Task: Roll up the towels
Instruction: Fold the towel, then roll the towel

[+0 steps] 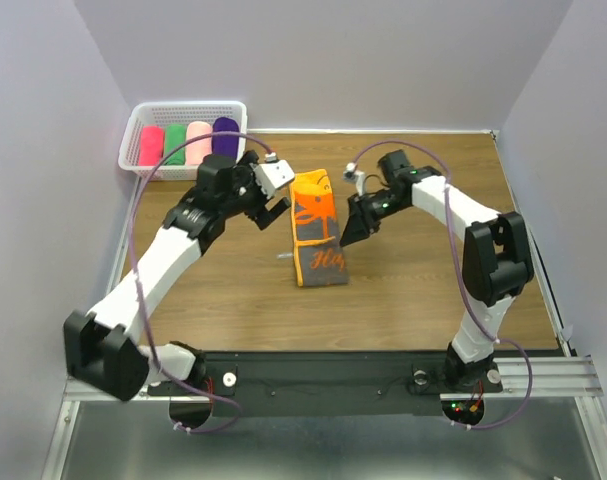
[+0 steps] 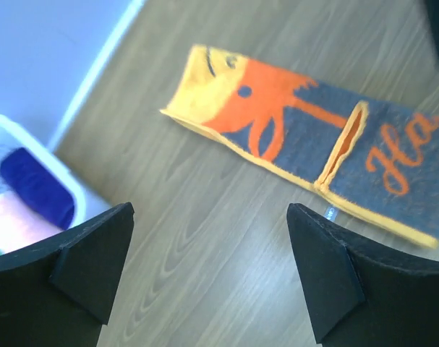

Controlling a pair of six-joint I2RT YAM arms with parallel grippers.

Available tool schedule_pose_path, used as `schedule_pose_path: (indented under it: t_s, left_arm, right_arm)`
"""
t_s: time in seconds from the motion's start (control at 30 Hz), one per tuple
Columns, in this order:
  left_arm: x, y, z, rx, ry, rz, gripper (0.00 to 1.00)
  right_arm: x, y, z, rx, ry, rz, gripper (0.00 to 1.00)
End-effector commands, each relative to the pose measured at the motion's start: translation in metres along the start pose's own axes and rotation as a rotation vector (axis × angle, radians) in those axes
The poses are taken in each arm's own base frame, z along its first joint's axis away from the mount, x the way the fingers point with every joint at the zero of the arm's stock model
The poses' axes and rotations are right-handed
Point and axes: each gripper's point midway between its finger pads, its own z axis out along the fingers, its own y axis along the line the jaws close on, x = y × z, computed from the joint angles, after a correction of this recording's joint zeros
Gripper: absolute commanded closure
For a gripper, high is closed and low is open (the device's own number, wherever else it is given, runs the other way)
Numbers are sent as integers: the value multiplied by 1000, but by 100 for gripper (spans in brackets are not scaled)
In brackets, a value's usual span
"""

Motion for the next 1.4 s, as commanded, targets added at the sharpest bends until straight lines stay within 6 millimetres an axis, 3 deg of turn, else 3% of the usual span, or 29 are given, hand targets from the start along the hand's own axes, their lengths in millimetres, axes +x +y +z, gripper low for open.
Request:
schedule_pose_path:
  t_s: [0.0,0.1,0.13,0.17,0.23,0.27,0.4,0.57,0.73,0.87,0.97,1.1,1.2,1.23,1.37]
  left_arm:
    - [-10,-36,-31,67,-89,-47,1]
    - [7,-58,-38,87,-71,31,1]
    - [8,-74,-36,116,-62,70,1]
    - [23,-91,-34,137,-31,100,1]
    - [41,-100,-30,97,32,204,1]
    - [53,-118,-29,129,42,248,1]
    - [67,-139,-25,159,30,353,1]
    - [72,-174,-9,259,31,436,1]
    - [77,-206,12,320,50,489,1]
    - [77,-216,30,327,60,515,8]
    - [73,-211,39,299,62,524,17]
    - [74,-210,51,297,78,557,22]
    - [79,-213,59,307,97,565,23]
    - [82,-213,61,307,108,568,23]
    - [100,-215,73,309,166,583,22]
  right_arm:
    - [12,38,40,-159,76,-31,60]
    - [15,19,57,-173,92,16,62]
    - [16,12,61,-165,100,24,62]
    - [17,2,68,-156,109,34,62]
    - [22,-9,74,-149,122,54,62]
    - [24,-14,77,-142,124,57,62]
    - [45,-33,87,-114,154,101,62]
    - [50,-29,87,-130,156,125,60]
    - [29,-17,78,-125,120,118,58]
    - [-1,1,62,-101,65,62,57]
    - [-12,5,52,-88,37,57,53]
    - [-29,2,30,-44,-21,20,36]
    - [-43,-15,2,1,-87,34,20]
    - [-54,-21,-16,25,-130,28,13]
    - [-72,-31,-54,130,-206,-18,0]
